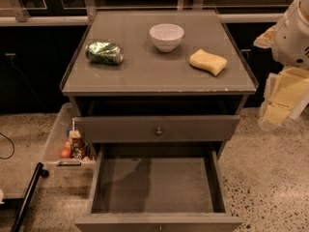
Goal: Place sponge into middle drawer
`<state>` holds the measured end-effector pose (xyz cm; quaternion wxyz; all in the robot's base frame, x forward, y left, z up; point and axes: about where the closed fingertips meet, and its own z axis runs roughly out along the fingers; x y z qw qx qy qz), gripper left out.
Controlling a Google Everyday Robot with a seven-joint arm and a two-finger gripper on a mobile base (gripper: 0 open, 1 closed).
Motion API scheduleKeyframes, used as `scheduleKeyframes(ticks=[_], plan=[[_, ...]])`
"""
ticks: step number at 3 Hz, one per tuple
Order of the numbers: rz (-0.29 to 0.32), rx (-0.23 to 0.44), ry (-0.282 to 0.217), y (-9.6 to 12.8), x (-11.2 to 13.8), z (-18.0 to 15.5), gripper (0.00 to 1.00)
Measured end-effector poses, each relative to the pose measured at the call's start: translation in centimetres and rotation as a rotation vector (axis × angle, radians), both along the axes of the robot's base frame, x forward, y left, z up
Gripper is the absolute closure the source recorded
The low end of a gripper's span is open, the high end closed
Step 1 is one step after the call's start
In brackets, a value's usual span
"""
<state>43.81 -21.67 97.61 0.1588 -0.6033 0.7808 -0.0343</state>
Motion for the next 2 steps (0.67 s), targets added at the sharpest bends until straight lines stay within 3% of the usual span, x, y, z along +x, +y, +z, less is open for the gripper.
scheduleKeyframes(ticks=[2], plan=[[0.011,0.007,-0.025,0.27,0.55,0.11,0.00]])
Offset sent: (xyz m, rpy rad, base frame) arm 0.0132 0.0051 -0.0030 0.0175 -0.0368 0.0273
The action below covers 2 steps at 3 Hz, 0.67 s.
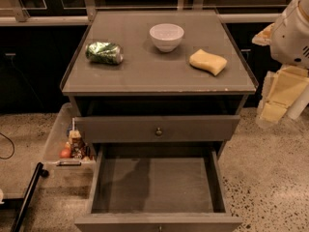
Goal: Place sponge into middle drawer
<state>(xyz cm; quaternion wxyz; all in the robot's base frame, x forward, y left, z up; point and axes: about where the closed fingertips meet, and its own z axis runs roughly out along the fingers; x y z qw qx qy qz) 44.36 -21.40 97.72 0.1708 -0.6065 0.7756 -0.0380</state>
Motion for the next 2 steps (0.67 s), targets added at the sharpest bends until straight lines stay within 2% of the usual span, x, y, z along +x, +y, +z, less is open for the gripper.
scheduleKeyframes(ticks=[1,2], plan=[[0.037,0.012,-0.061,0.5,2.8,-0.6,0.00],[0.044,0.014,-0.141,0.9,7.8,-1.8,0.00]])
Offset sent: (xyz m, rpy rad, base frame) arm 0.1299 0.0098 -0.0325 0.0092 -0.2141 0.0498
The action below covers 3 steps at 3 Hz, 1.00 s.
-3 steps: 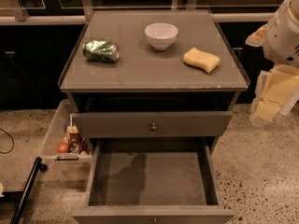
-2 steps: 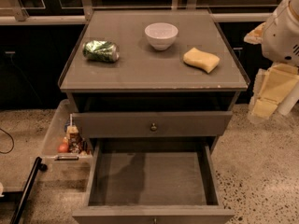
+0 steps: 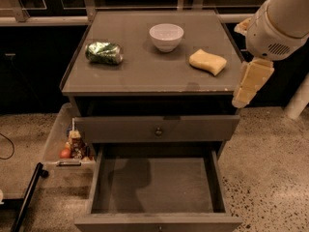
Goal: Place sponge into middle drawer
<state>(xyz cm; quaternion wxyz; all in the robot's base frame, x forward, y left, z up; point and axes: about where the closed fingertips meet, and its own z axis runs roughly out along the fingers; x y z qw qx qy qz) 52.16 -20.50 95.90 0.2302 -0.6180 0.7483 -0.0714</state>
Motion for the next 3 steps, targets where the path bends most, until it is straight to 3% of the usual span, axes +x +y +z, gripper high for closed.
scheduleKeyframes(ticks=[2,3], plan=[[-0.009,0.030,-0.019,0.0,1.1,-0.5,0.00],[-0.057,0.136,-0.048,-0.7,5.2,-1.4,0.00]])
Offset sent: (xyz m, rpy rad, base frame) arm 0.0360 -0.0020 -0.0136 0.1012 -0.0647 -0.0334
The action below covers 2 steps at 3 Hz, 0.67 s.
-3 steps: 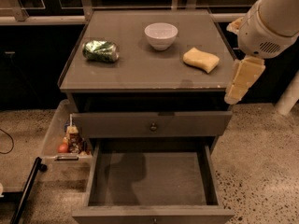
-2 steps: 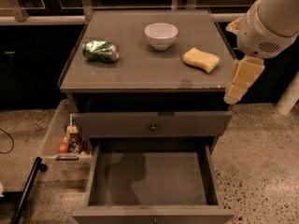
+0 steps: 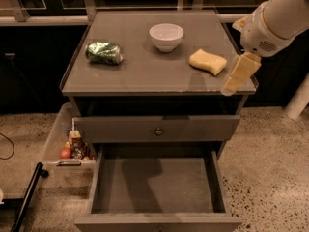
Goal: Place sponge into middle drawer
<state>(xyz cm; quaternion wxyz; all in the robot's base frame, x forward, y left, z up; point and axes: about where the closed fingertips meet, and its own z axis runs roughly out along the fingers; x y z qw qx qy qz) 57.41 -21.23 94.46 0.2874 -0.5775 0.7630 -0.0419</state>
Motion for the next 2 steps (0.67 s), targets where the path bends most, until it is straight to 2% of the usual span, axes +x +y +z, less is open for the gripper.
scheduleKeyframes(ticks=[1,2], plan=[[-0.033,0.123,-0.006,-0.8,4.0,-1.3,0.00],[-0.065,0.260,0.013,-2.0,7.6,-2.8,0.00]])
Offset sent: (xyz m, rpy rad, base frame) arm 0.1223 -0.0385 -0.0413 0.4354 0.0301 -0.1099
